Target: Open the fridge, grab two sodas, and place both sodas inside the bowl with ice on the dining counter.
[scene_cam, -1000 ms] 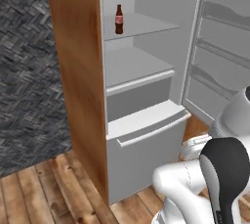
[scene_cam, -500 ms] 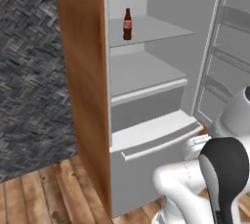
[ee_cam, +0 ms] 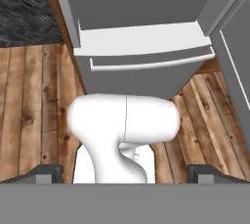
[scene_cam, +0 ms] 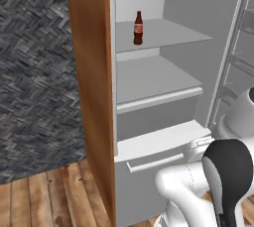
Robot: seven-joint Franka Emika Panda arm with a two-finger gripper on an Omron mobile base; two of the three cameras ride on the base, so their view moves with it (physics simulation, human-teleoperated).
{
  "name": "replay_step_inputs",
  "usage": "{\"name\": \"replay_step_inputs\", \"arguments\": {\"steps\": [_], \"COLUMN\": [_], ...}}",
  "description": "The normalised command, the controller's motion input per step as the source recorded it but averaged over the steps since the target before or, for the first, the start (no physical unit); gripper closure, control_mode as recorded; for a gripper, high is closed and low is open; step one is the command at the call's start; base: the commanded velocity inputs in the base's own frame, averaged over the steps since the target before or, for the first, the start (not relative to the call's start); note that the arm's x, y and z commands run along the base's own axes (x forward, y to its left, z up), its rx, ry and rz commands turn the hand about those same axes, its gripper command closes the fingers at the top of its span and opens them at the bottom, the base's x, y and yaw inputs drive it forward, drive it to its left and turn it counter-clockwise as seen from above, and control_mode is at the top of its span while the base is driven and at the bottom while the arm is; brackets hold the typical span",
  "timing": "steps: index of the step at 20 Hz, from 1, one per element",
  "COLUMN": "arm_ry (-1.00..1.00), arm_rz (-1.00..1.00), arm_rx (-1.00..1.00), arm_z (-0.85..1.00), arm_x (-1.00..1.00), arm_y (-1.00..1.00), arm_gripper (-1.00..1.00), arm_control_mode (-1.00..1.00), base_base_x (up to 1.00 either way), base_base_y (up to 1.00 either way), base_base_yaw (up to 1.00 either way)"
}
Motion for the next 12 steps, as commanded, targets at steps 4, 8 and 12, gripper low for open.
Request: {"name": "replay_step_inputs", "arguments": {"steps": [4,8,12], "arm_ry": [0.00,0.00,0.00], "arm_rz": [0.00,0.00,0.00], "arm_rx": [0.00,0.00,0.00], "arm_z": [0.00,0.00,0.00], "arm_x": [0.00,0.00,0.00], "arm_y": [0.00,0.00,0.00], "arm_gripper": [-1.00,-1.00,-1.00], "arm_control_mode": [1.00,1.00,1.00], "base_base_x": [0.50,0.52,0.54], "base_base_y": [-0.24,-0.26,-0.25], "base_base_yaw": [0.23,0.22,0.21]}}
